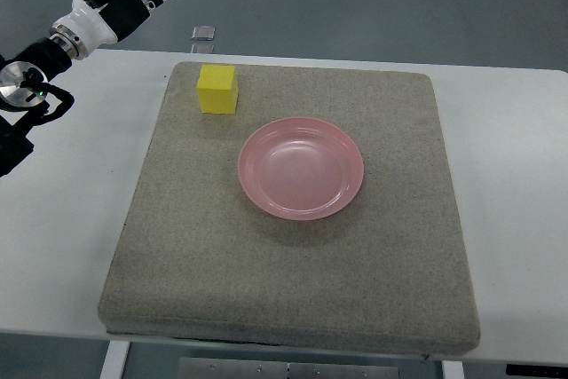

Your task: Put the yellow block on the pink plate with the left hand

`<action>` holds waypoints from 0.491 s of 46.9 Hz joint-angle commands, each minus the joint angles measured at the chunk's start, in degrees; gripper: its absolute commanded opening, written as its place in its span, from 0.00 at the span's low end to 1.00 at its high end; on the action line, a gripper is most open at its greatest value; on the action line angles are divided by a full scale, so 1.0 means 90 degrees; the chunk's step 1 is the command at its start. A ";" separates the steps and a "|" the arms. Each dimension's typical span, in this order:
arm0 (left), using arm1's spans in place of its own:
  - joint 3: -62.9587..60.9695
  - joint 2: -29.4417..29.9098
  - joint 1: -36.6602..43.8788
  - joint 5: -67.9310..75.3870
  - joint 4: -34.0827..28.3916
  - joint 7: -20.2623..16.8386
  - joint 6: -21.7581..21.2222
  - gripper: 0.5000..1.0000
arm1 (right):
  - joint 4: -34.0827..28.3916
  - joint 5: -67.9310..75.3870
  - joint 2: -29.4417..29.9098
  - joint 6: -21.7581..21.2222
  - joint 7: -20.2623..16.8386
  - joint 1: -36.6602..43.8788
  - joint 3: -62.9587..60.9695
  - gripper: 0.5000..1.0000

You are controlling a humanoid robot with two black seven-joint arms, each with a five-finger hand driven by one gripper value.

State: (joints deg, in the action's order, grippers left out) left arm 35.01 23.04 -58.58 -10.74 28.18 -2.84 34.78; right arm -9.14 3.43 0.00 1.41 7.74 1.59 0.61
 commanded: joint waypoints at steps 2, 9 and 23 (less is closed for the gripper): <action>-0.0052 0.0038 -0.0044 0.0352 -0.0084 -0.0007 0.0025 0.99 | 0.0000 0.0000 0.0000 0.0000 0.0000 -0.0001 0.0000 0.85; -0.0237 0.0136 -0.0249 0.1611 -0.0113 -0.0017 0.0025 0.99 | 0.0000 0.0000 0.0000 0.0000 0.0000 -0.0001 0.0000 0.85; -0.0257 0.0136 -0.0601 0.4678 -0.0025 -0.0046 0.0025 0.99 | 0.0000 0.0000 0.0000 0.0000 0.0000 -0.0001 0.0000 0.85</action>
State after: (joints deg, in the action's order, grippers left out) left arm 32.68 24.23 -63.37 27.54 27.93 -3.15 35.03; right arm -9.14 3.43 0.00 1.41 7.74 1.58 0.61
